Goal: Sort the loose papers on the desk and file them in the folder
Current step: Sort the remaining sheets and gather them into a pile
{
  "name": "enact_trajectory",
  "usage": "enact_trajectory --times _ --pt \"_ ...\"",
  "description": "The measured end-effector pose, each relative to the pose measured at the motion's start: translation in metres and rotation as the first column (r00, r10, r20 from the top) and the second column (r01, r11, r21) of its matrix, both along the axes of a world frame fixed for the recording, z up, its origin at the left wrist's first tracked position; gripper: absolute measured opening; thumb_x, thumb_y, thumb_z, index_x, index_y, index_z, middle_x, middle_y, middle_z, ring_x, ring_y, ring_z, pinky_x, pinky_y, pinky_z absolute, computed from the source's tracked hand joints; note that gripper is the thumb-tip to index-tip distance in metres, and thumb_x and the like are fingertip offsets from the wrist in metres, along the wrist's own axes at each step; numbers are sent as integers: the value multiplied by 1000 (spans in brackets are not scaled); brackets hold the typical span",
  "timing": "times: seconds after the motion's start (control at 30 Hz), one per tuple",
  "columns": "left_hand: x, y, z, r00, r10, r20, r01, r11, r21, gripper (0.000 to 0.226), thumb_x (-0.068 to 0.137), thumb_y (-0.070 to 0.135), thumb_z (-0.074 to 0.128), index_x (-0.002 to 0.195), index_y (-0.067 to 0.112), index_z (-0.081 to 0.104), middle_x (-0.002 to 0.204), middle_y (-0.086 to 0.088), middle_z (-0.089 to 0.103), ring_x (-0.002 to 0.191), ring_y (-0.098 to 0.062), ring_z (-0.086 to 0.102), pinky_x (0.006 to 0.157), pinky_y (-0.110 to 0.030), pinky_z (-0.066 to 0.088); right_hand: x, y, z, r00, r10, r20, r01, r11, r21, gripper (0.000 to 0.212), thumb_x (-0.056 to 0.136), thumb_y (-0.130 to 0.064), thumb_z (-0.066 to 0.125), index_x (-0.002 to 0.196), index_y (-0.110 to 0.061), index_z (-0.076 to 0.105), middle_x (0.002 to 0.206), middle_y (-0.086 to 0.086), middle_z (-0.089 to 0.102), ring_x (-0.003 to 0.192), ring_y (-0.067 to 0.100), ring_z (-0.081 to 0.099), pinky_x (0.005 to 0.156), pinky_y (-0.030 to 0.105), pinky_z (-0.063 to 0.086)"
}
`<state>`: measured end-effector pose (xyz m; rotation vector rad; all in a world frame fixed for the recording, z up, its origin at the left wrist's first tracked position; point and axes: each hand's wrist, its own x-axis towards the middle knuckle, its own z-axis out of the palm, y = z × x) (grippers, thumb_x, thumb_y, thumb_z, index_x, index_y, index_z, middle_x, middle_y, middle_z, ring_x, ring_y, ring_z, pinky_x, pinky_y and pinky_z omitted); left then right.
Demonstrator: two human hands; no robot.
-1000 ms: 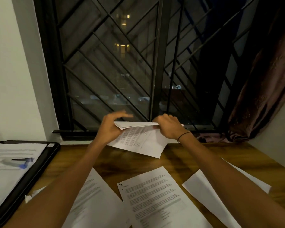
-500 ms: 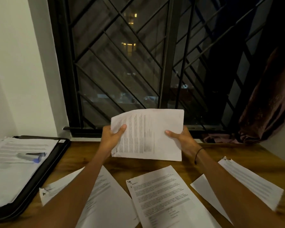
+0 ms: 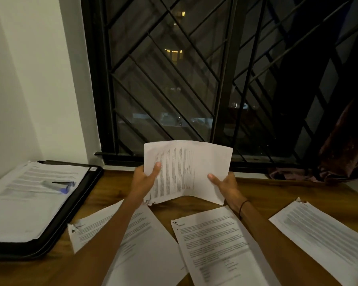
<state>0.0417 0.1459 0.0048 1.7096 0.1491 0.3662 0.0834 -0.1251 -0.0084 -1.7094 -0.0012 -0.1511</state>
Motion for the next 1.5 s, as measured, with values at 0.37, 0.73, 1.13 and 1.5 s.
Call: enact_trajectory --times 0.37,0.73,1.13,1.5 --pt "-16 48 10 994 -97 50 101 991 -84 30 106 48 42 115 33 67 102 5 78 93 -18 76 82 -37 59 18 22 8 998 50 -47 -60 971 -233 63 87 -42 78 136 -14 49 125 6 64 113 26 64 89 44 58" --pt "-45 110 -33 998 51 -30 -53 995 -81 43 106 51 40 135 27 62 119 6 72 107 -16 70 88 -38 58 4 77 -10 969 229 -87 -243 949 -201 44 88 -14 79 128 -7 61 118 9 70 107 28 68 81 39 59" --pt "-56 149 -56 998 59 -6 -58 998 17 44 108 43 39 130 13 64 112 -4 74 99 -17 72 86 -33 58 59 186 21 971 80 224 24 905 -425 35 88 -11 77 111 -26 55 99 6 64 102 30 64 96 48 54" --pt "-55 146 -65 996 71 -54 -66 994 88 45 103 60 38 138 34 53 128 12 63 115 -1 60 109 -40 45 15 407 87 624 778 73 -401 399 -825 18 94 -28 71 104 -13 69 100 5 71 89 20 68 79 37 58"
